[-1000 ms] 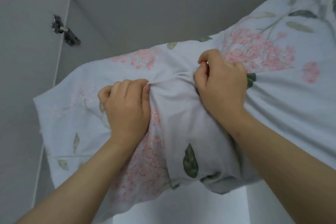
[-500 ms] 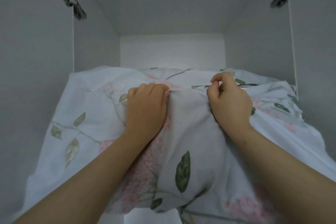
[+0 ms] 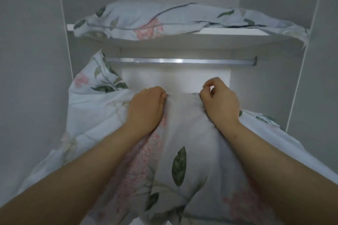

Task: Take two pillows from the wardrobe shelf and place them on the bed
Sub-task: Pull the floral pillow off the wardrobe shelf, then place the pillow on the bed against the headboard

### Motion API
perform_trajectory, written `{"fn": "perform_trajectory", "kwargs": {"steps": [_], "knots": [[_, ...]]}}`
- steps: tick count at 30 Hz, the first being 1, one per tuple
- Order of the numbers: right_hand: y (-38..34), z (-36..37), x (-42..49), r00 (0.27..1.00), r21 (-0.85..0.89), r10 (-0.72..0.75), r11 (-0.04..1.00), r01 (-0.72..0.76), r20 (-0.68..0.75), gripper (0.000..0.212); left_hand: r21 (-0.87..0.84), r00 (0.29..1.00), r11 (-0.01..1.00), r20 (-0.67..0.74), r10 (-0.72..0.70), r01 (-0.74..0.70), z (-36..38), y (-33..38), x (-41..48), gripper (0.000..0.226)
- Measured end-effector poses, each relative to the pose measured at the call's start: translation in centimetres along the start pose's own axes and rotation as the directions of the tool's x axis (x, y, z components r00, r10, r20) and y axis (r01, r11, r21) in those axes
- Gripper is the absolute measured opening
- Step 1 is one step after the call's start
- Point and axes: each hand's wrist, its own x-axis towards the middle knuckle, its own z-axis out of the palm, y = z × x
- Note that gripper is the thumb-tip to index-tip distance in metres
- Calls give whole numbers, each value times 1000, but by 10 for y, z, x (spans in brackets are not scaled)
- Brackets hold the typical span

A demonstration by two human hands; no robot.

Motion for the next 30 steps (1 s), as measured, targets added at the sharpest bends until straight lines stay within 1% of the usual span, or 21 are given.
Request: {"fn": "perform_trajectory", "kwargs": {"steps": [1, 2, 4, 5, 9, 13, 15, 21, 26, 28, 30], "knots": [[13, 5, -9, 999, -12, 30, 999, -30, 43, 14, -7, 998, 999, 61, -31, 32, 10, 1, -11, 56], [26, 11, -17, 995, -16, 61, 998, -60, 80, 13, -17, 990, 997, 125, -69, 72, 20, 3, -20, 50], [54, 21, -36, 980, -28, 116, 993, -113, 162, 13, -37, 952, 981, 250, -174, 190, 40, 8, -43, 34], [66, 26, -47, 969, -32, 135, 991, -132, 207, 14, -38, 925, 967, 303, -228, 251, 49, 11, -56, 29], [112, 43, -91, 902, -43, 203, 979, -201, 380, 15, 2, 780, 888, 477, -405, 460, 77, 26, -104, 26], [148, 59, -139, 788, -71, 246, 966, -250, 564, 16, 94, 607, 787, 582, -540, 610, 97, 37, -150, 30], [162, 67, -161, 732, -60, 234, 965, -256, 640, 17, 129, 537, 742, 611, -582, 658, 100, 42, -172, 27], [180, 84, -219, 561, -37, 197, 958, -283, 804, 20, 223, 371, 620, 635, -678, 752, 92, 56, -229, 27], [169, 90, -267, 406, 1, 99, 971, -239, 909, 18, 320, 218, 474, 592, -776, 820, 67, 68, -282, 27], [165, 90, -283, 365, 2, 88, 971, -238, 927, 17, 340, 167, 419, 576, -801, 842, 57, 73, -301, 27], [152, 94, -303, 293, 29, 40, 974, -226, 955, 15, 367, 104, 338, 530, -842, 866, 38, 78, -325, 27]]}}
